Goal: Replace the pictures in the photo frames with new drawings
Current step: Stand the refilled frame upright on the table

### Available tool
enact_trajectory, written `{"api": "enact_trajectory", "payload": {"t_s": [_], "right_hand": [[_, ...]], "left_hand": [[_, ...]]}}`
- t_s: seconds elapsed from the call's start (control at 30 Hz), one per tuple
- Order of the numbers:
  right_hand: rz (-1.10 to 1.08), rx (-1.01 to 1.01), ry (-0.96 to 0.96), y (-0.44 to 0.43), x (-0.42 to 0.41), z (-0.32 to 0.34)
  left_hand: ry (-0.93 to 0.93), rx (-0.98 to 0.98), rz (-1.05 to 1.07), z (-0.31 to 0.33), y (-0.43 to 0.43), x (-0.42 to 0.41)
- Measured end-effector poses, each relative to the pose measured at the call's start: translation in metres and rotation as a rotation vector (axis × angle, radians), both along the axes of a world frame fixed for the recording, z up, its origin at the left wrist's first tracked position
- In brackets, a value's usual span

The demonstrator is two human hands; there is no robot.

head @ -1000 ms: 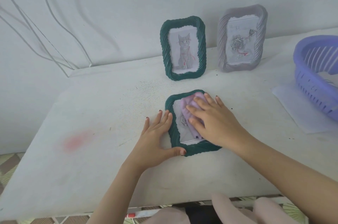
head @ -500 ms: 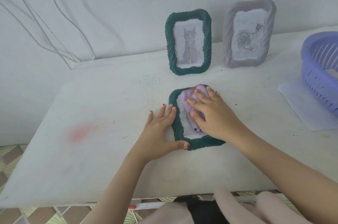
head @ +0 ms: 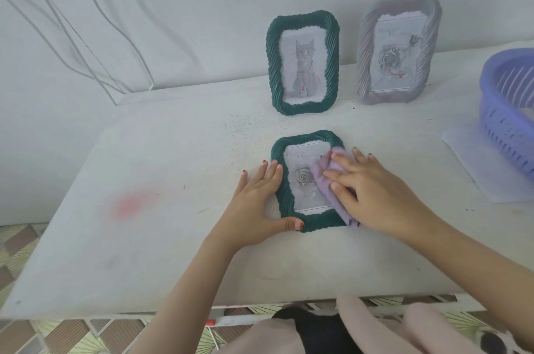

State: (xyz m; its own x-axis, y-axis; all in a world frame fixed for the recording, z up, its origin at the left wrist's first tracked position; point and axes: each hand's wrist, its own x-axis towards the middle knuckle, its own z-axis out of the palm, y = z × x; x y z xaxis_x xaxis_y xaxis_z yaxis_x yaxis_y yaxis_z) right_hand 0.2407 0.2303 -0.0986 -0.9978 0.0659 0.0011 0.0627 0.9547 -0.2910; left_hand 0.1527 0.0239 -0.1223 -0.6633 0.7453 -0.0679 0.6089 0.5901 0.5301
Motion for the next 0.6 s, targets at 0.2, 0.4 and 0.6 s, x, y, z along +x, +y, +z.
{"api": "enact_trajectory", "payload": {"t_s": [0.2,0.4,0.6], "right_hand": [[-0.164,-0.065,0.016,-0.003,-0.030,0.004],[-0.364,-0.252,0.122,-0.009,-0.007,0.000],[-0.503,-0.510,0.227,0.016,0.011,0.007]], "left_hand": [[-0.011,0.000,0.007,0.002,0.000,0.001],[-0.031,0.021,0.020,0.003,0.000,0.002],[-0.043,0.028,0.031,0.002,0.000,0.002]]}}
